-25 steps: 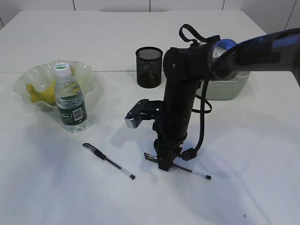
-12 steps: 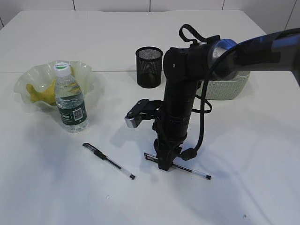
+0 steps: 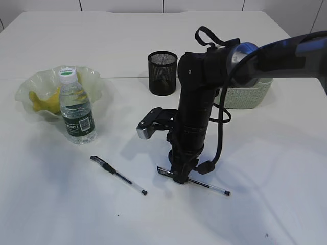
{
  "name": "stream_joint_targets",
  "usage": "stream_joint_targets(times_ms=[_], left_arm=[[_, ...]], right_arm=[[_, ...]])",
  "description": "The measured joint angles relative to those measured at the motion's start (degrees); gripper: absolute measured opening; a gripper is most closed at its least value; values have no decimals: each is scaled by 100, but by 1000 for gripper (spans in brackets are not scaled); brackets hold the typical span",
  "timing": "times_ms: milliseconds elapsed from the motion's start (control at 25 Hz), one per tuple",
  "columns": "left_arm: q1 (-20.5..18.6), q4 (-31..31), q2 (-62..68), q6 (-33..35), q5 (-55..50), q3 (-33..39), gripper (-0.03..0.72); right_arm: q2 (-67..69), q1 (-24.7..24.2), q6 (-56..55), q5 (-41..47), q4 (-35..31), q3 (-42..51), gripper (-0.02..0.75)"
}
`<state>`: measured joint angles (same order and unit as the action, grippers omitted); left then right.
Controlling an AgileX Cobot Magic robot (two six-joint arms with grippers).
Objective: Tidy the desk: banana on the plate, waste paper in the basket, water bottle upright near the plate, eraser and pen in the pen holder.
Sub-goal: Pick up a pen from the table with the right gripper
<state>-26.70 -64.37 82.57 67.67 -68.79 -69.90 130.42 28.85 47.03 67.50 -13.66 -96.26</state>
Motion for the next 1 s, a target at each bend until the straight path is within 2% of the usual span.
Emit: stream_joint_targets(times_ms=[120,200,1000], left_arm=[[0,0,0,0,0,0,216],[0,0,0,0,0,0,216],[0,0,0,0,0,0,215]], right_arm=[[14,0,0,-11,4,0,81],[14,0,0,-11,4,0,55],[72,0,-11,35,-42,-155,48]])
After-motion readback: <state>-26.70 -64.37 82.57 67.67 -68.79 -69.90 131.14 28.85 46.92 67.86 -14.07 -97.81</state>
